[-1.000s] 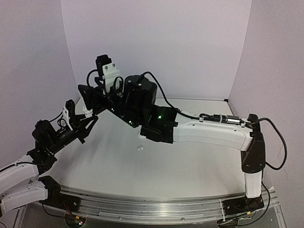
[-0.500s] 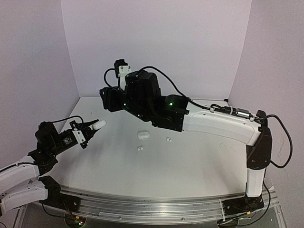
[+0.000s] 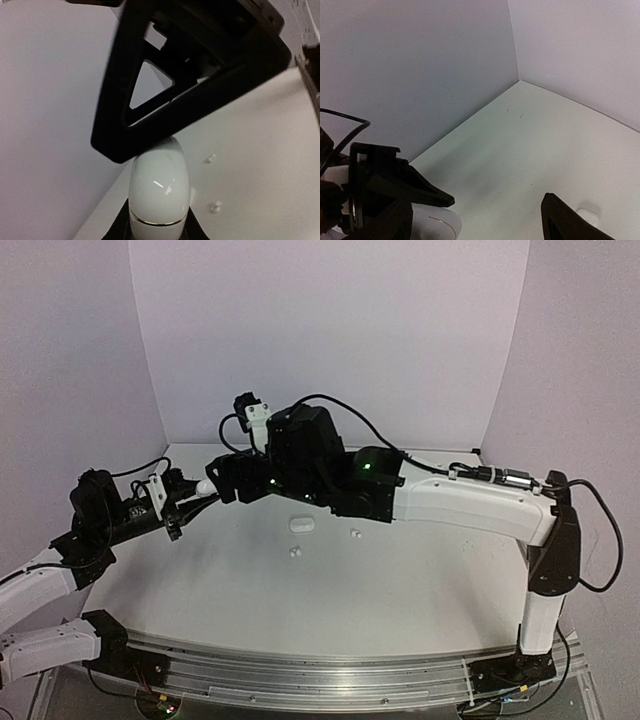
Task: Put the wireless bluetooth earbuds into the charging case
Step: Close the charging case with the earbuds, then pass from the left arm to the right
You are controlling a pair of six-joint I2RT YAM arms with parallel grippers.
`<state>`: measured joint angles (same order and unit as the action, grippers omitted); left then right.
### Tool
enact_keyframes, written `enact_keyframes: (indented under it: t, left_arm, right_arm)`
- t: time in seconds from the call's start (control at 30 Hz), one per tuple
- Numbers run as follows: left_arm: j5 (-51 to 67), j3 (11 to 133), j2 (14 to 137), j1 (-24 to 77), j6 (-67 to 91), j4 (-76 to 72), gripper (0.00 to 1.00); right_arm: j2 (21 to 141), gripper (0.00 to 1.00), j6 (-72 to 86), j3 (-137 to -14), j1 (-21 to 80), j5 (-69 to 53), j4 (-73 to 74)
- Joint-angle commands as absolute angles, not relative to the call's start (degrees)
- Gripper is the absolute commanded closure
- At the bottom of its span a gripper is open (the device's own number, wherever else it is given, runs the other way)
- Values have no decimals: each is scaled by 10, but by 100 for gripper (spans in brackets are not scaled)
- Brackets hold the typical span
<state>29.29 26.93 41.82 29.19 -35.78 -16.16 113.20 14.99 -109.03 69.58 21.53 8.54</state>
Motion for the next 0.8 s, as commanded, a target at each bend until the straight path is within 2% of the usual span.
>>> enact_keyframes:
  t: [0.0, 0.2, 0.33, 0.5, 0.63, 0.77]
  left_arm:
    - [414, 312, 453, 288, -31, -179, 100]
    - [522, 315, 530, 287, 215, -349, 100]
    - [553, 315, 563, 287, 324, -456, 100]
    - [572, 335, 578, 287, 334, -484, 100]
    - [587, 342, 587, 287, 332, -492, 100]
    - [589, 346, 592, 287, 335, -493, 100]
  right_arm:
    - [1023, 9, 128, -1067, 662, 109, 73]
    - [971, 7, 83, -1052, 625, -2, 70]
    - [967, 7, 75, -1042, 600, -96, 63]
    - [981, 10, 81, -1011, 586, -166, 48]
    - [1020, 21, 90, -1035, 585, -204, 49]
    - [1039, 27, 100, -1049, 586, -232, 48]
